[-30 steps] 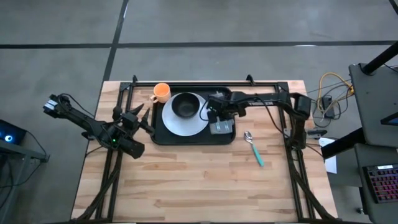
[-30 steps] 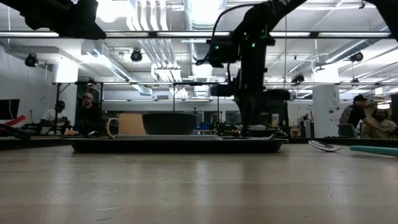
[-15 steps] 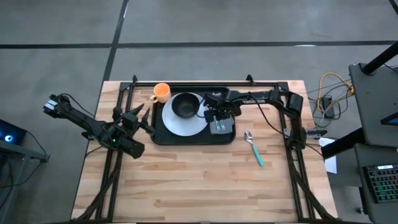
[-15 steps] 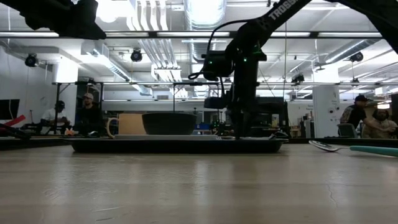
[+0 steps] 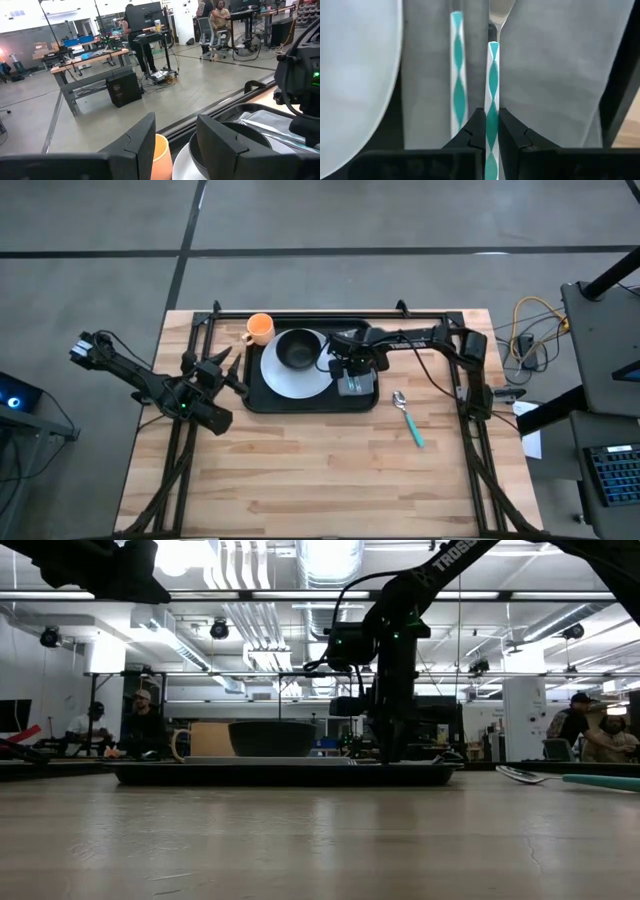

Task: Set up tray
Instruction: Put the knife to the right of the fork on the napkin

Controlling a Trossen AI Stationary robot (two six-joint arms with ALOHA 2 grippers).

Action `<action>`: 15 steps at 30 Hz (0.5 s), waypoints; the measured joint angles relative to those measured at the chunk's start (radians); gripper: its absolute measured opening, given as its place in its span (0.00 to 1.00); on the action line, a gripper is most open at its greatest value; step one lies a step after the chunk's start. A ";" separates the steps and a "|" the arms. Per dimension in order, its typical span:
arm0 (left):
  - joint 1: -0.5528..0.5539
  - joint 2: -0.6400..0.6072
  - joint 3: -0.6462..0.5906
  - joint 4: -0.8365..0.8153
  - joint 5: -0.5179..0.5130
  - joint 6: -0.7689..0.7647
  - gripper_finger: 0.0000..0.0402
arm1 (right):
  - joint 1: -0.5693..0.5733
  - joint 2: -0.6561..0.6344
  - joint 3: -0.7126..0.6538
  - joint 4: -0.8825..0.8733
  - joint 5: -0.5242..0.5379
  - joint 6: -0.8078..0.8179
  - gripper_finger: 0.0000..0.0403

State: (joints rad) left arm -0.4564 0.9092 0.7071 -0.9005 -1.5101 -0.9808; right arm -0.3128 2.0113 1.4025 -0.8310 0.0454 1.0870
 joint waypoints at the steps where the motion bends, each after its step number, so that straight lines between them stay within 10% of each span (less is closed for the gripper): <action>1: 0.000 0.000 0.000 0.000 0.000 0.000 0.31 | 0.004 0.000 0.000 0.002 -0.001 0.009 0.03; 15: -0.001 0.000 0.000 0.000 0.018 0.004 0.31 | 0.022 0.000 0.007 -0.004 -0.004 0.000 0.24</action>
State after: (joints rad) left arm -0.4572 0.9092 0.7067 -0.9009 -1.4921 -0.9771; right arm -0.2905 2.0113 1.4092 -0.8346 0.0409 1.0869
